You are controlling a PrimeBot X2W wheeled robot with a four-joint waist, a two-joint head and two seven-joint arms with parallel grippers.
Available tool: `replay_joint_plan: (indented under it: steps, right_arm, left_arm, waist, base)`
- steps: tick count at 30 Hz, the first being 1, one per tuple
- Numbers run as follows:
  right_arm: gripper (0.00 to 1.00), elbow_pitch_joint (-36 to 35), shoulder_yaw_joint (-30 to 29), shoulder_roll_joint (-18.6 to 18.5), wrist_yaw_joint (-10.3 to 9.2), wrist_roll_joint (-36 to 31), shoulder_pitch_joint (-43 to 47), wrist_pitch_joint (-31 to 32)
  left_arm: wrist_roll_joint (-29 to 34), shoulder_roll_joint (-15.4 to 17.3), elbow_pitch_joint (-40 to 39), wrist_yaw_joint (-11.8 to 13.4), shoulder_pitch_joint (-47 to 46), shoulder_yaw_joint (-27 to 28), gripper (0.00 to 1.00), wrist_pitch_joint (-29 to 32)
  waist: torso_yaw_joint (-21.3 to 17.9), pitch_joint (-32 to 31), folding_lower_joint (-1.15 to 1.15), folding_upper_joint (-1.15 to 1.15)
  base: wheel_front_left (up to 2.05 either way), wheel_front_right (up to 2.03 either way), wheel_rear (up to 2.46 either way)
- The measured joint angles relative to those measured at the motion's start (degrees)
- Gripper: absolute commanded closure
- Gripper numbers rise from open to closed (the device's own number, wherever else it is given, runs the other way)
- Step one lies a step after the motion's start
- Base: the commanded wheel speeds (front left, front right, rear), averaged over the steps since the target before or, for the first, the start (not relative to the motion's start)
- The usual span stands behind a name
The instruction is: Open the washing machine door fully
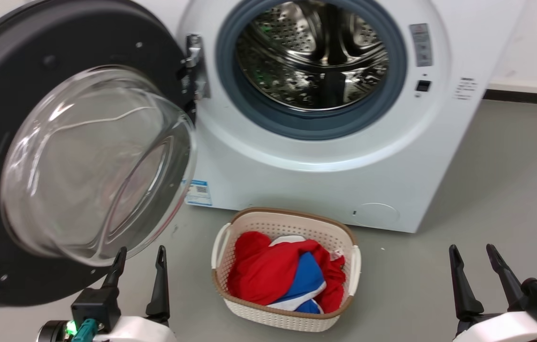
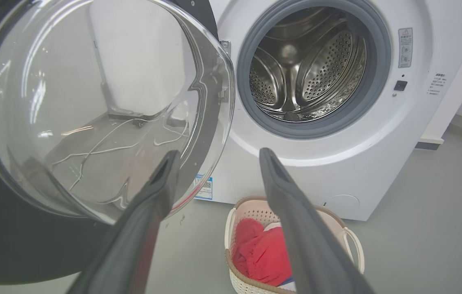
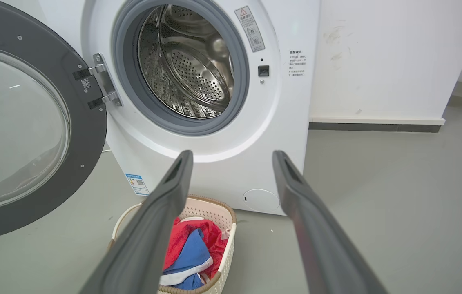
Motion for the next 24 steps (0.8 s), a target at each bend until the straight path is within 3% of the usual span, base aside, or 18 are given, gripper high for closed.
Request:
replay_joint_plan:
  steps: [14, 24]
  right_arm:
    - [0.0, -0.29, 0.9, -0.38, 0.0, -0.51, -0.25, 0.47]
    - [0.0, -0.11, 1.33, -1.52, 0.0, -0.49, -1.1, 0.0]
  left_arm:
    - [1.09, -0.26, 5.61, -0.51, -3.18, -1.35, 0.0, -1.12]
    - [1.05, -0.42, 7.14, -0.48, -3.39, -1.64, 0.0, -1.68]
  waist:
    - [-10.59, 0.06, 0.0, 0.0]
    - [-12.32, 0.22, 0.0, 0.0]
  base:
    - [0.0, 0.0, 0.0]
    - [0.0, 0.0, 0.0]
